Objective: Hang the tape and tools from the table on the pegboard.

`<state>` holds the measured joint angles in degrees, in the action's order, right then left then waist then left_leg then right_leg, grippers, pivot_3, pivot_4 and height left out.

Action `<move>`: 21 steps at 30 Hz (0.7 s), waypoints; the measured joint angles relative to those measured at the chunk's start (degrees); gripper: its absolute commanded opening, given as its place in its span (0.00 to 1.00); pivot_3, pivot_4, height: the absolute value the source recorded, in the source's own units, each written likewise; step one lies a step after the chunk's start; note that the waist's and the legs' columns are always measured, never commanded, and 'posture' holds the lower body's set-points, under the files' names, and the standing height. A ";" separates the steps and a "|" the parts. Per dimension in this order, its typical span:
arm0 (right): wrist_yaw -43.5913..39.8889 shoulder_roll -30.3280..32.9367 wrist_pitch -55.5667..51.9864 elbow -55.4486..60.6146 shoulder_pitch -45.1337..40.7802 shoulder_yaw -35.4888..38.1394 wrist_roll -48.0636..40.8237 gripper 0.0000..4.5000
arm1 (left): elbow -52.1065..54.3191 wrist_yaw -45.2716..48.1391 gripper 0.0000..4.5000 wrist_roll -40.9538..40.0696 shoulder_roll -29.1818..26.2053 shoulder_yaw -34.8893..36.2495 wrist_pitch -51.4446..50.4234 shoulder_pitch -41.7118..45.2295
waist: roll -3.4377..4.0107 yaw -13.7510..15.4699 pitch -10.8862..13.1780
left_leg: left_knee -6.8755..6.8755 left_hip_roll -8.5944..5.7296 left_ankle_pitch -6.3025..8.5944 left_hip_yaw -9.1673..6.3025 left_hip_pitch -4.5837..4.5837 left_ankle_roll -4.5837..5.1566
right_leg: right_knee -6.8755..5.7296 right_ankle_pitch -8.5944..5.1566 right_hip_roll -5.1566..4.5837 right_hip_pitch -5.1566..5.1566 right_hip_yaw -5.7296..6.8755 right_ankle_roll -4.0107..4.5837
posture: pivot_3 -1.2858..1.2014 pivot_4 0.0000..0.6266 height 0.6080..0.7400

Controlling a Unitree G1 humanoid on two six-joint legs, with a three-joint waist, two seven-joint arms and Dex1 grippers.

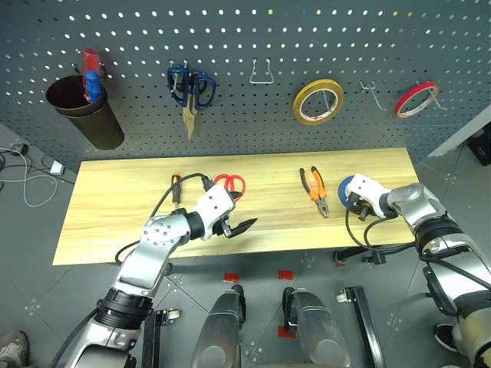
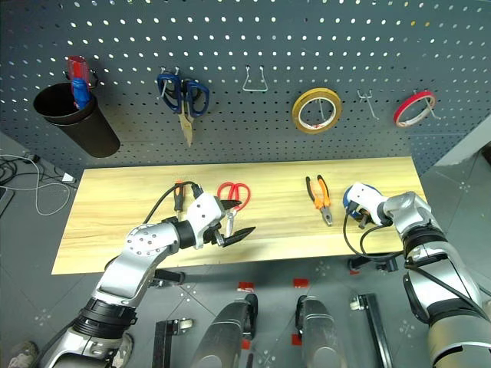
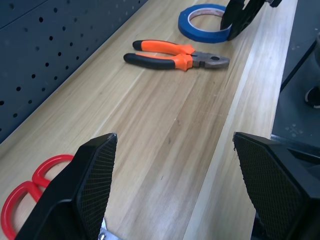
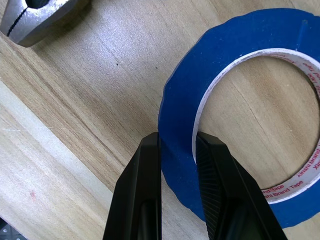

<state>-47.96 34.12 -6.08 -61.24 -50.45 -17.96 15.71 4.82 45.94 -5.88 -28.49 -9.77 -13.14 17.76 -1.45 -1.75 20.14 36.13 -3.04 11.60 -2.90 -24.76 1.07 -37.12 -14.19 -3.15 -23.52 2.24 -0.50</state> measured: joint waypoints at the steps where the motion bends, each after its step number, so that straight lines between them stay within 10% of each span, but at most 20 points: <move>1: 1.03 0.30 0.36 1.13 0.96 0.56 -0.05 0.14 | 0.46 0.21 0.87 -0.85 0.61 0.01 -0.28 0.03 | 0.00 0.05 0.00 | 0.01 0.00 0.00 -0.01 0.00 -0.01 | 0.00 0.01 0.00 0.00 0.00 -0.01 | 0.50 0.61 1.00; 8: 11.07 5.62 -5.35 42.32 24.37 11.26 -1.00 0.14 | 8.30 2.25 0.87 -8.42 2.29 1.40 -4.09 0.35 | 0.14 0.21 0.13 | -0.01 -0.04 0.00 -0.07 -0.11 -0.28 | -0.05 -0.15 -0.04 -0.05 0.03 -0.30 | 0.49 0.63 1.00; 13: 22.01 -3.67 -15.76 78.93 41.42 16.78 3.95 0.14 | 8.99 1.22 0.87 -11.93 3.94 2.92 -6.85 3.32 | 0.15 -0.39 0.16 | 0.02 0.01 0.10 0.00 -0.07 -0.22 | -0.47 -0.22 0.01 -0.31 -0.12 -0.42 | 0.49 0.63 1.00; 21: 26.38 -10.89 -20.37 90.47 30.13 18.27 2.65 0.14 | 8.93 -0.50 0.87 -14.44 5.42 4.55 -9.29 7.62 | -0.01 -0.50 0.27 | 0.05 -0.04 -0.17 0.01 -0.07 -0.54 | -0.85 -0.40 0.00 -0.54 -0.19 -0.72 | 0.49 0.62 1.00</move>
<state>-21.58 23.22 -26.46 29.23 -20.33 0.30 18.36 13.75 45.44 -20.32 -23.07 -5.22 -22.42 25.39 -1.46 -2.25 20.42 36.18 -3.08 11.43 -2.89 -24.83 0.53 -37.97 -14.59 -3.15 -24.05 2.05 -1.22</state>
